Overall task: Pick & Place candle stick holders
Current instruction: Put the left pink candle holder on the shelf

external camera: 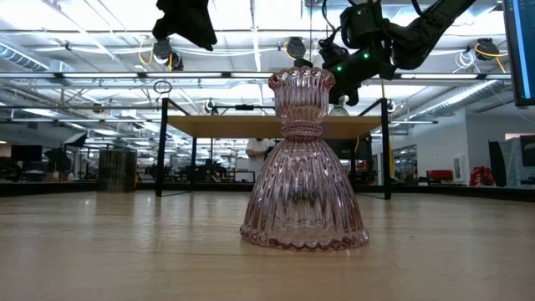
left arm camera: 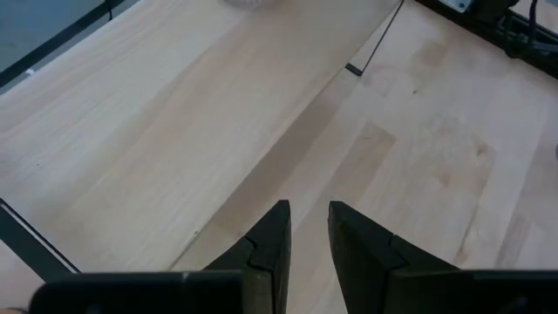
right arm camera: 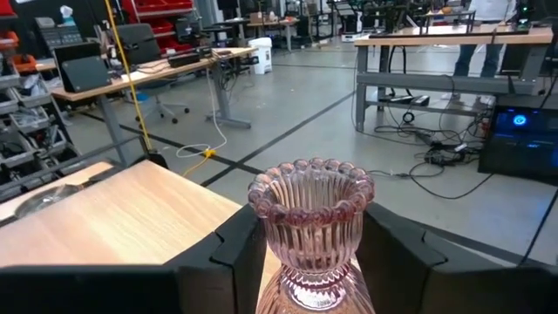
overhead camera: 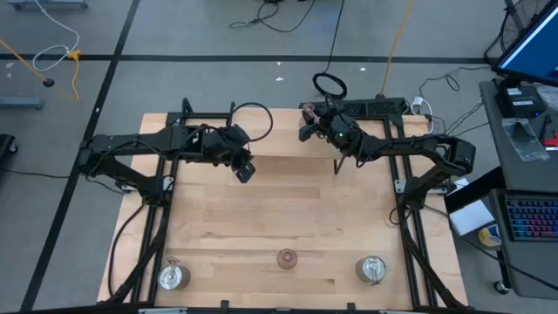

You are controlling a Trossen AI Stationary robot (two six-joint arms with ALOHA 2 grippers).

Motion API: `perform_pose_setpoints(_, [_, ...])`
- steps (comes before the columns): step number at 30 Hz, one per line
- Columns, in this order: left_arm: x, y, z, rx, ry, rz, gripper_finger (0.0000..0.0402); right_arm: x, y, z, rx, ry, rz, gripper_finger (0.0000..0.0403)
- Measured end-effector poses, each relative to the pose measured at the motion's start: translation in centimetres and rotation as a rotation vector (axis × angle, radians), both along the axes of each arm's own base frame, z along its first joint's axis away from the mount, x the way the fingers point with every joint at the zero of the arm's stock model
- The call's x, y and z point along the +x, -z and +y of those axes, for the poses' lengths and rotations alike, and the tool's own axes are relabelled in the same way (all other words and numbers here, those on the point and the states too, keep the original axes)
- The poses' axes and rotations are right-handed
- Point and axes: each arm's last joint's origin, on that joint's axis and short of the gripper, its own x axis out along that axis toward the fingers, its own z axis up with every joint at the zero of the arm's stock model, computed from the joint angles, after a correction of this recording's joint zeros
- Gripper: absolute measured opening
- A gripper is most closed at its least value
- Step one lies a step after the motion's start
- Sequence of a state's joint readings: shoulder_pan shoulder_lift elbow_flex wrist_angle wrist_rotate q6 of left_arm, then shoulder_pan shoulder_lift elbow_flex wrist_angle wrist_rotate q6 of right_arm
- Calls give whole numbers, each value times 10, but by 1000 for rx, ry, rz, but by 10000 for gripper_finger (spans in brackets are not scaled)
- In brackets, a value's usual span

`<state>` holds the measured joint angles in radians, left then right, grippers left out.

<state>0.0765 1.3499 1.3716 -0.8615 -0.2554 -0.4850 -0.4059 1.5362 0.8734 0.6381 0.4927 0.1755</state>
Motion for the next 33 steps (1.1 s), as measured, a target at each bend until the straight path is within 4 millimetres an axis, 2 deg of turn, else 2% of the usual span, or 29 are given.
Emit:
perform_pose_setpoints(8, [0,0,0,0,0,0,81,0,0,0,3,-17,2,151])
perform_pose_setpoints(20, [0,0,-4,-2,12,-1,81,0,0,-1,17,-18,-18,184])
perform_pose_setpoints(33, [1,0,-13,8,19,-5,81,0,-4,-1,-18,-18,-30,185])
